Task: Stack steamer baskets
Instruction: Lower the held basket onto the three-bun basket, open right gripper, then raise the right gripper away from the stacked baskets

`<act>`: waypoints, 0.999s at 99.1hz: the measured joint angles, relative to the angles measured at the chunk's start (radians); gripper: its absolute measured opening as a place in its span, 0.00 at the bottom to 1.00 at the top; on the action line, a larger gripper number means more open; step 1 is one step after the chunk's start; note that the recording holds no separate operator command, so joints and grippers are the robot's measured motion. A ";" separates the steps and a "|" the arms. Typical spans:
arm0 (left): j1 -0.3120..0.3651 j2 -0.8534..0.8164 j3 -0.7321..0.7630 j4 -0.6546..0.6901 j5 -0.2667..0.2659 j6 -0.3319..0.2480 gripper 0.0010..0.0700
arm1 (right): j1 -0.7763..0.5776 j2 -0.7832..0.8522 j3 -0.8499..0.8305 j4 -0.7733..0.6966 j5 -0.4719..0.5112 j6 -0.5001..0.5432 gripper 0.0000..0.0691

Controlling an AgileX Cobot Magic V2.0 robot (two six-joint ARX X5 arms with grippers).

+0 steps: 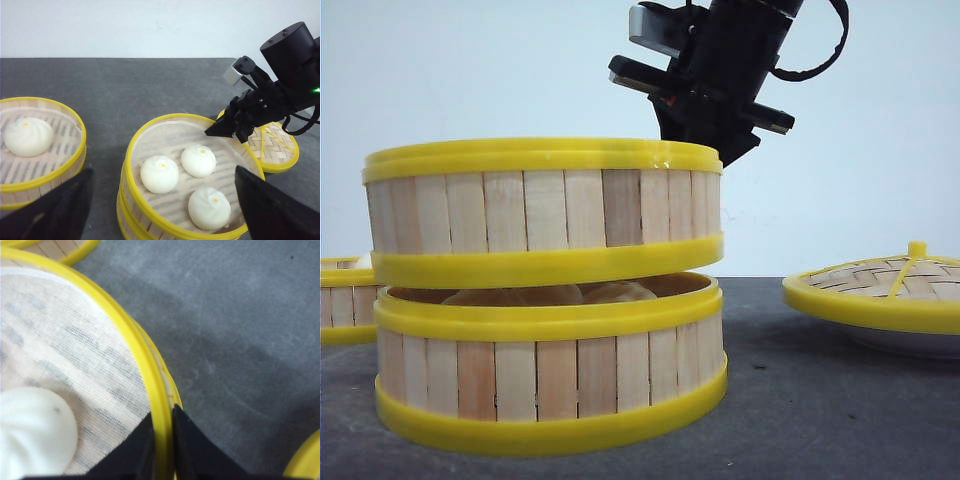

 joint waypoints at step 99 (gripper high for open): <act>0.000 0.000 0.000 0.000 -0.002 0.000 0.78 | 0.001 -0.002 -0.009 0.039 0.007 0.023 0.71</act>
